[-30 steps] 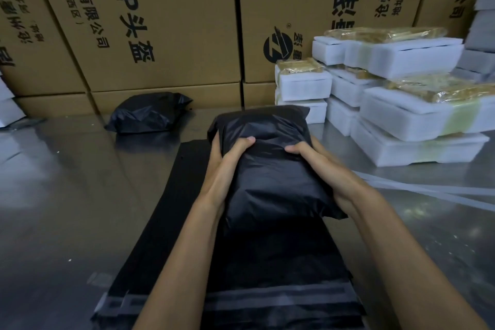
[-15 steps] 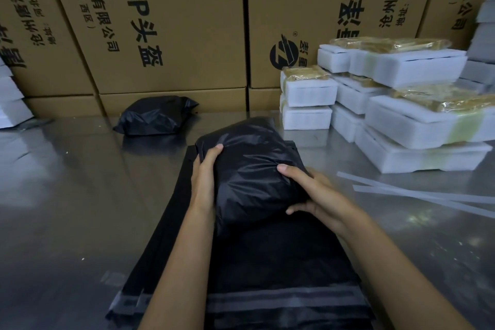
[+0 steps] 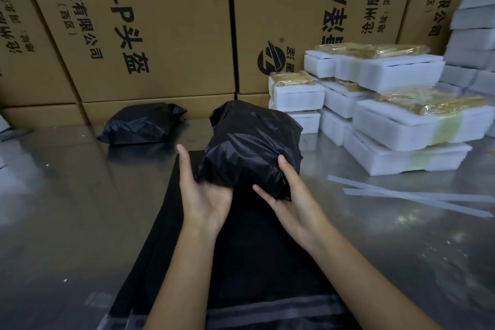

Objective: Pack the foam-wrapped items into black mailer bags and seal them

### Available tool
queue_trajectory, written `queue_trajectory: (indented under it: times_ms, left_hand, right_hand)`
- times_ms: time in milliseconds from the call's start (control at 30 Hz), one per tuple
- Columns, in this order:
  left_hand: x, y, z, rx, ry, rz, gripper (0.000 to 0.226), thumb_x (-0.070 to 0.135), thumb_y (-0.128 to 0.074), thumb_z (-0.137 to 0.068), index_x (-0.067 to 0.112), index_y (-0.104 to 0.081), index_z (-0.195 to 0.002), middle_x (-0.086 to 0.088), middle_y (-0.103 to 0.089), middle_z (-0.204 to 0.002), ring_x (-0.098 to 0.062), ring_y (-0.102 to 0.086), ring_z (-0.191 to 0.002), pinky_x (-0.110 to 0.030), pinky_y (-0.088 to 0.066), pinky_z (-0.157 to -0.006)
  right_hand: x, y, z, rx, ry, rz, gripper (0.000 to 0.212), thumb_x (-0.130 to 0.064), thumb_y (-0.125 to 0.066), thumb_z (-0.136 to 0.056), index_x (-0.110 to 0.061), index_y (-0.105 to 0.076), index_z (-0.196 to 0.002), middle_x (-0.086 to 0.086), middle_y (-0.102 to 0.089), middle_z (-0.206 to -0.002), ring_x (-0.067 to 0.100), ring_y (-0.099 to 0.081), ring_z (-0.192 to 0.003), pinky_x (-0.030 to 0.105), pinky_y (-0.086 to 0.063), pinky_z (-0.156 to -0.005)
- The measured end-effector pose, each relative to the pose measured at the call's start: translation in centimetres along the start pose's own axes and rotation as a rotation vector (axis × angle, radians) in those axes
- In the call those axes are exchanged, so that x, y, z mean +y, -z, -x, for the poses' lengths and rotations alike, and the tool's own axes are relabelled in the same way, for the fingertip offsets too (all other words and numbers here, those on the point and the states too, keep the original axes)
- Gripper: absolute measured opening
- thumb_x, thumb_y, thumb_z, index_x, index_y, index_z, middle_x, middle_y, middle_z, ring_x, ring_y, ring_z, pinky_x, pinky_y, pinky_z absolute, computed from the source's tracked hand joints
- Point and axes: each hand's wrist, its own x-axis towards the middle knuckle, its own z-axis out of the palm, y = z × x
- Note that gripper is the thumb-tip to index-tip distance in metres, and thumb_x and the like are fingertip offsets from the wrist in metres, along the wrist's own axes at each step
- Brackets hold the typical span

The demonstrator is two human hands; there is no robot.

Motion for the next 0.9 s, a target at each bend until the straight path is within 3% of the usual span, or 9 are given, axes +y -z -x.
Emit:
queue_trajectory:
  times_ms: [100, 200, 300, 433, 533, 600, 667, 800, 900]
  left_hand:
    - [-0.8, -0.6, -0.1, -0.045, -0.012, -0.092, 0.091, 0.07, -0.062, -0.081, 0.014, -0.041, -0.148, -0.013, -0.053, -0.145, -0.033, -0.051, -0.133, -0.051, -0.032, -0.115]
    - [-1.8, -0.8, -0.1, -0.012, 0.001, -0.369, 0.08, 0.065, -0.064, -0.082, 0.024, -0.043, -0.148, -0.007, -0.056, -0.143, -0.029, -0.054, -0.13, -0.054, -0.04, -0.109]
    - [-2.8, -0.8, -0.1, 0.024, 0.063, -0.434, 0.068, 0.052, -0.068, -0.086, 0.024, -0.048, -0.144, -0.006, -0.061, -0.137, -0.027, -0.059, -0.125, -0.051, -0.045, -0.106]
    - [-2.4, -0.3, -0.5, 0.147, -0.039, -0.29, 0.05, 0.034, -0.068, -0.089, 0.019, -0.057, -0.135, -0.006, -0.068, -0.127, -0.026, -0.065, -0.117, -0.043, -0.05, -0.098]
    - [-0.8, 0.0, -0.7, 0.214, -0.094, -0.231, 0.044, 0.031, -0.069, -0.088, 0.021, -0.06, -0.131, -0.005, -0.071, -0.122, -0.025, -0.068, -0.112, -0.04, -0.053, -0.095]
    - [0.8, 0.4, -1.0, 0.3, -0.147, -0.224, 0.047, 0.032, -0.073, -0.085, 0.023, -0.06, -0.13, -0.003, -0.071, -0.121, -0.025, -0.068, -0.111, -0.042, -0.053, -0.097]
    - [2.9, 0.8, -1.7, 0.394, -0.197, -0.226, 0.05, 0.033, -0.076, -0.082, 0.025, -0.059, -0.129, -0.002, -0.07, -0.122, -0.026, -0.066, -0.112, -0.042, -0.054, -0.096]
    - [7.6, 1.6, -5.0, 0.484, -0.272, -0.313, 0.058, 0.035, -0.079, -0.08, 0.025, -0.055, -0.133, -0.002, -0.066, -0.125, -0.025, -0.064, -0.114, -0.043, -0.053, -0.098]
    - [11.5, 2.3, -9.5, 0.488, -0.29, -0.387, 0.06, 0.035, -0.078, -0.08, 0.023, -0.056, -0.134, -0.002, -0.067, -0.126, -0.026, -0.063, -0.115, -0.046, -0.053, -0.097]
  right_hand:
    - [0.3, -0.1, -0.1, -0.001, 0.016, -0.046, 0.055, -0.036, -0.07, -0.09, -0.021, -0.054, -0.141, 0.001, -0.066, -0.133, 0.016, -0.068, -0.115, 0.035, -0.06, -0.083]
    - [0.5, -0.1, -0.3, -0.022, 0.066, 0.011, 0.059, -0.037, -0.069, -0.092, -0.024, -0.048, -0.146, -0.001, -0.063, -0.138, 0.016, -0.063, -0.122, 0.036, -0.059, -0.089]
    - [0.6, 0.2, -0.4, -0.05, 0.153, 0.328, 0.068, -0.046, -0.07, -0.09, -0.038, -0.037, -0.15, -0.01, -0.058, -0.141, 0.008, -0.062, -0.122, 0.036, -0.059, -0.091]
    - [0.1, 0.5, -0.4, -0.116, 0.213, 0.845, 0.067, -0.075, -0.065, -0.078, -0.062, -0.038, -0.138, -0.034, -0.056, -0.131, -0.016, -0.057, -0.111, 0.021, -0.055, -0.089]
    - [-0.3, 1.5, -1.7, -0.072, 0.383, 1.149, 0.066, -0.082, -0.052, -0.081, -0.049, -0.049, -0.139, -0.026, -0.055, -0.139, -0.006, -0.048, -0.129, 0.026, -0.041, -0.108]
    - [-1.0, 2.5, -3.6, 0.061, 0.459, 1.456, 0.065, -0.072, -0.045, -0.091, -0.034, -0.05, -0.143, -0.01, -0.05, -0.148, 0.01, -0.042, -0.138, 0.034, -0.033, -0.116]
    - [-1.5, 3.6, -5.7, 0.111, 0.401, 1.671, 0.057, -0.056, -0.043, -0.1, -0.026, -0.045, -0.149, -0.001, -0.042, -0.156, 0.018, -0.033, -0.145, 0.039, -0.025, -0.118]
    - [-1.1, 5.6, -8.6, 0.15, 0.249, 1.832, 0.055, -0.045, -0.052, -0.1, -0.024, -0.043, -0.15, -0.001, -0.04, -0.157, 0.018, -0.034, -0.145, 0.04, -0.025, -0.118]
    - [-0.6, 6.6, -9.9, 0.21, 0.297, 1.822, 0.045, -0.044, -0.054, -0.097, -0.029, -0.053, -0.14, -0.008, -0.048, -0.148, 0.014, -0.04, -0.139, 0.037, -0.027, -0.113]
